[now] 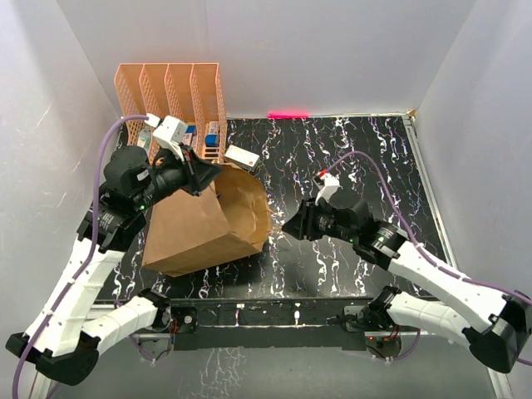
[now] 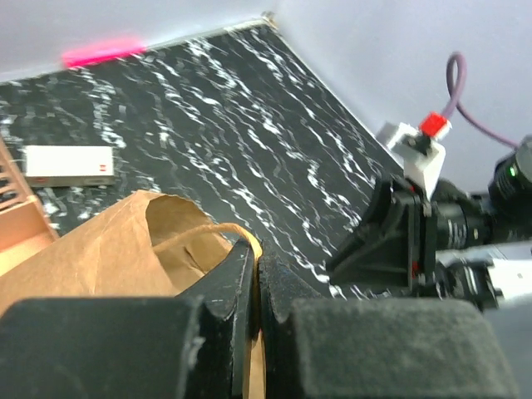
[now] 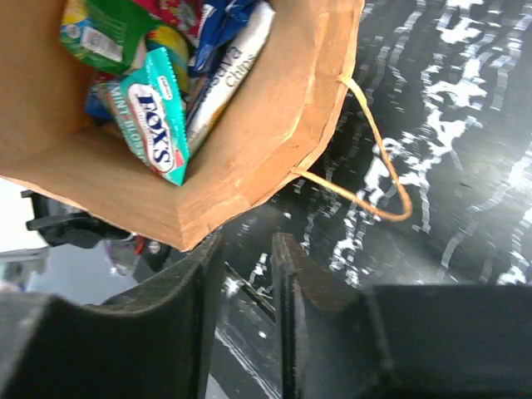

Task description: Take the snacks out of the paper bag

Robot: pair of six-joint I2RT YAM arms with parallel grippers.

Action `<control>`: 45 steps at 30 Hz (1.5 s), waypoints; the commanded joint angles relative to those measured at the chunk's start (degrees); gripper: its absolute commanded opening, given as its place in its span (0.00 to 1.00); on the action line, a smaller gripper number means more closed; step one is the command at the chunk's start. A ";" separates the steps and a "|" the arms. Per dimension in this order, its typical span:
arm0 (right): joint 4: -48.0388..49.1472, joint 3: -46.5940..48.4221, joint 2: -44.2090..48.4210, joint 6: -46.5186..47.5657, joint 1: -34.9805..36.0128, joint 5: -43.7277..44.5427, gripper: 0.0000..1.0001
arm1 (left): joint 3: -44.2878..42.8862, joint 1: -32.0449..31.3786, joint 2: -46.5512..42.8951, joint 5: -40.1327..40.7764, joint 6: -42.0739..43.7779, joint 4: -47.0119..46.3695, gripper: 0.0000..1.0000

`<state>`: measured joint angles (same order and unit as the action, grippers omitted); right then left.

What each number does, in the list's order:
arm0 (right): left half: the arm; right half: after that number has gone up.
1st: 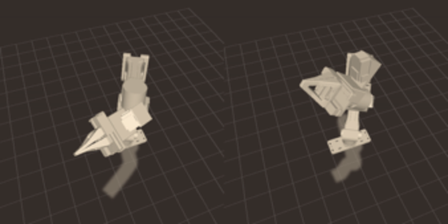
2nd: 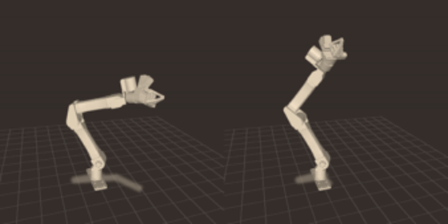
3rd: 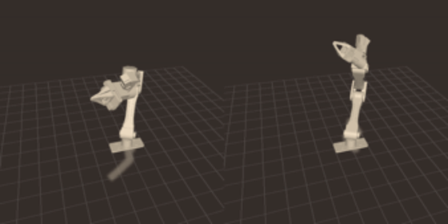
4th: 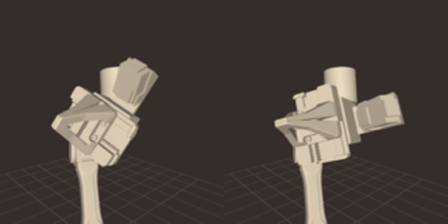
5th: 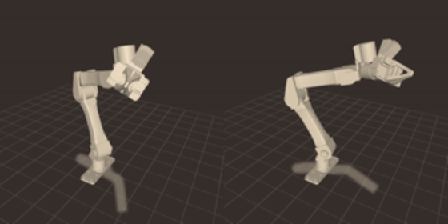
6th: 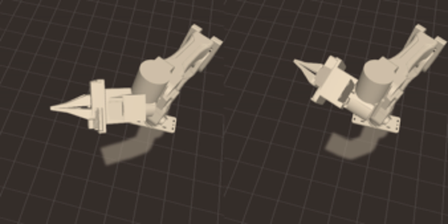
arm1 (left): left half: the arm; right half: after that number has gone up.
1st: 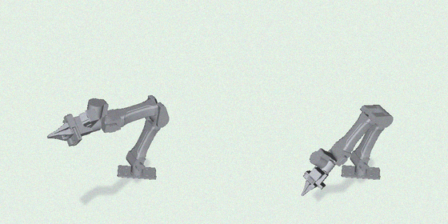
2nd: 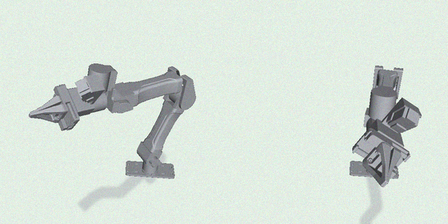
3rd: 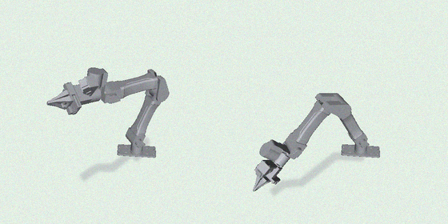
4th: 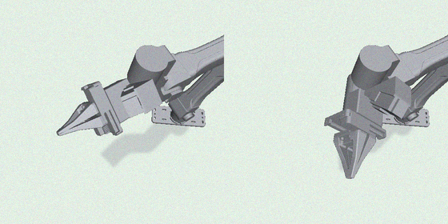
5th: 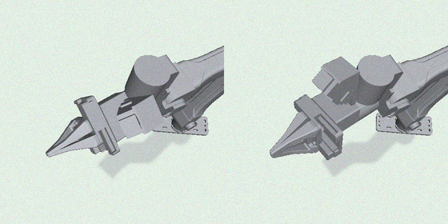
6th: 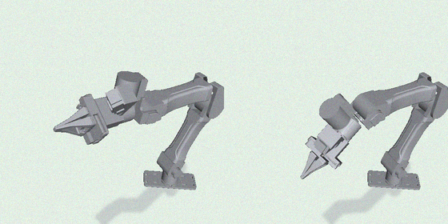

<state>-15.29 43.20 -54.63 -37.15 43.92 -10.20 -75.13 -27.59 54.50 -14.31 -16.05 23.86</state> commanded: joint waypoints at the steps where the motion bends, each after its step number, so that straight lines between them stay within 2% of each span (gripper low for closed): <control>1: -15.15 5.55 5.11 2.75 0.05 10.85 0.40 | 4.63 -0.18 -3.04 -16.02 -0.19 -10.17 0.00; 4: -20.37 10.20 5.32 5.40 0.03 14.57 0.62 | 6.81 -0.24 -4.08 -20.83 0.01 -11.00 0.00; 7: -17.56 13.66 2.65 10.42 0.03 12.09 0.72 | 8.66 -0.21 -5.89 -23.75 0.18 -10.33 0.00; 11: -8.25 16.08 -8.03 11.72 2.95 0.27 0.73 | 9.26 -0.22 -8.36 -22.93 -0.48 -7.96 0.00; 16: 1.88 20.66 -21.65 9.47 18.53 8.49 0.70 | 10.68 -0.21 -11.20 -22.76 -3.48 -4.33 0.00; 20: 11.25 19.80 -27.78 5.64 24.33 10.62 0.61 | 13.20 -0.20 -14.40 -22.06 -7.19 -5.16 0.00; 24: 16.63 17.30 -27.78 4.78 26.98 13.27 0.59 | 15.37 -0.23 -15.02 -21.96 -8.96 -7.16 0.00; 30: 18.87 6.85 -20.22 2.16 26.51 29.18 0.59 | 16.39 -0.17 -14.50 -23.72 -10.40 -9.08 0.00; 34: 28.10 5.31 -21.14 4.04 29.25 21.02 0.58 | 15.90 -0.18 -16.72 -19.73 -9.07 -5.27 0.00; 37: 28.33 11.55 -28.17 8.77 36.26 22.31 0.59 | 16.57 -0.18 -18.87 -15.76 -9.16 -2.62 0.00; 40: 26.02 15.60 -32.54 8.18 37.51 22.93 0.62 | 16.99 -0.23 -20.17 -14.06 -9.67 -0.99 0.00; 45: 28.28 8.56 -26.15 7.77 35.78 30.40 0.66 | 16.86 -0.23 -20.25 -13.91 -9.92 0.28 0.00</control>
<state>8.23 55.05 -87.15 -29.98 82.04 13.02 -58.11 -27.59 33.95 -29.56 -25.39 22.33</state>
